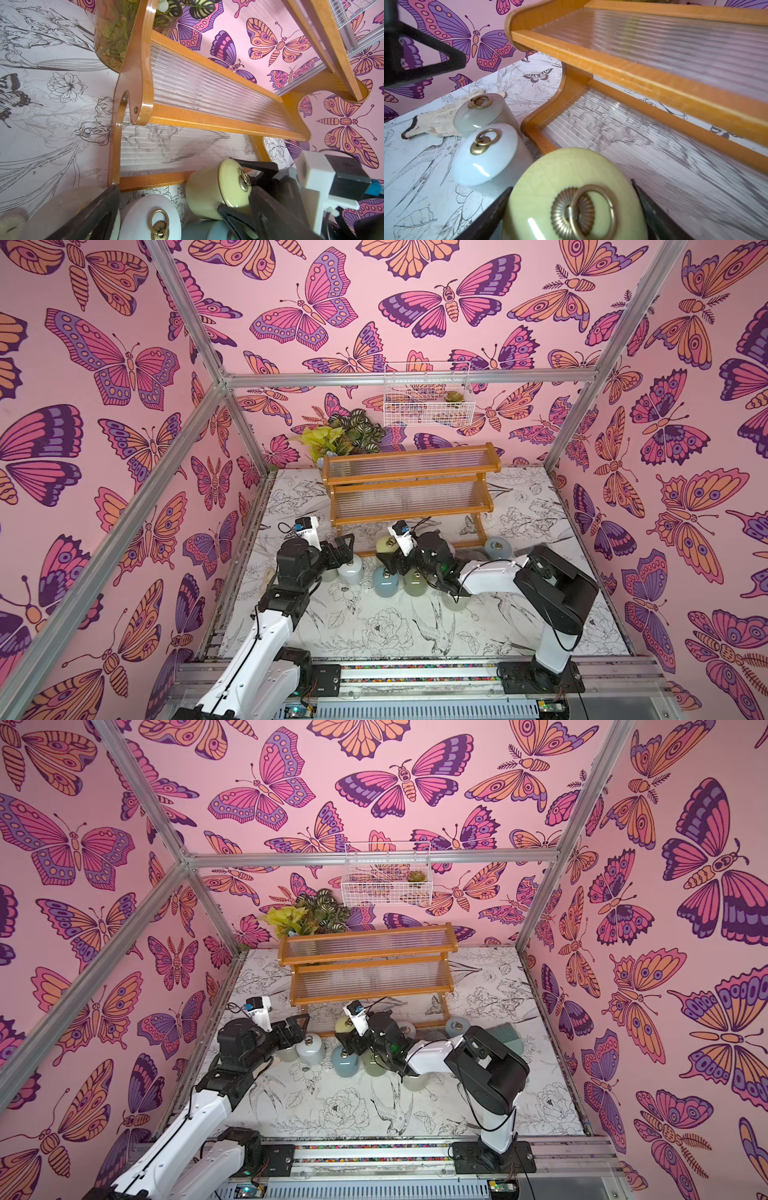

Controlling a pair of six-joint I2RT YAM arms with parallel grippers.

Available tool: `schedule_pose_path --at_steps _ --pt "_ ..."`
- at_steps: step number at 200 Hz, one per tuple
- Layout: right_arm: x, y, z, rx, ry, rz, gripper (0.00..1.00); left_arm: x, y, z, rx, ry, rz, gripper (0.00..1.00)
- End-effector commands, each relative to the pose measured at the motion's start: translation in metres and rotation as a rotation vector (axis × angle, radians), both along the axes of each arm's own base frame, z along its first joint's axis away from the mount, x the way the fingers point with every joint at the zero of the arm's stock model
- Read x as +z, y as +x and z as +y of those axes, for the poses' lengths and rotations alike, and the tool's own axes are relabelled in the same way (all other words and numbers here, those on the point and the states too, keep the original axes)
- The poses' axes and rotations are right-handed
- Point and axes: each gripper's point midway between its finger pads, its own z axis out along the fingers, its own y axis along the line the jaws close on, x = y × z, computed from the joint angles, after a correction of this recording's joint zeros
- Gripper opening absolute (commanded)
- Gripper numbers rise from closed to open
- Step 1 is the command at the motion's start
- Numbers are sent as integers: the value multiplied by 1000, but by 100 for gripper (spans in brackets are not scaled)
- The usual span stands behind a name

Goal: Remove the tea canisters from the shelf
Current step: Place the tea canister at the center of the board.

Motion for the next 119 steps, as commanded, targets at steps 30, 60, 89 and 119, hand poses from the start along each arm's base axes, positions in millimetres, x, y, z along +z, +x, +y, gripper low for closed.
schedule_pose_path --at_steps 30,60,89,119 --pt "27 -3 -17 -51 42 -46 80 -2 -4 1 -2 1 7 100" --pt "19 -10 -27 -68 36 4 80 -3 -4 2 3 0 10 100" --pt "6 -16 -36 -92 19 51 79 -4 -4 2 3 3 9 100" --pt "-5 -18 -43 -117 -7 75 79 -5 -5 2 1 5 13 100"
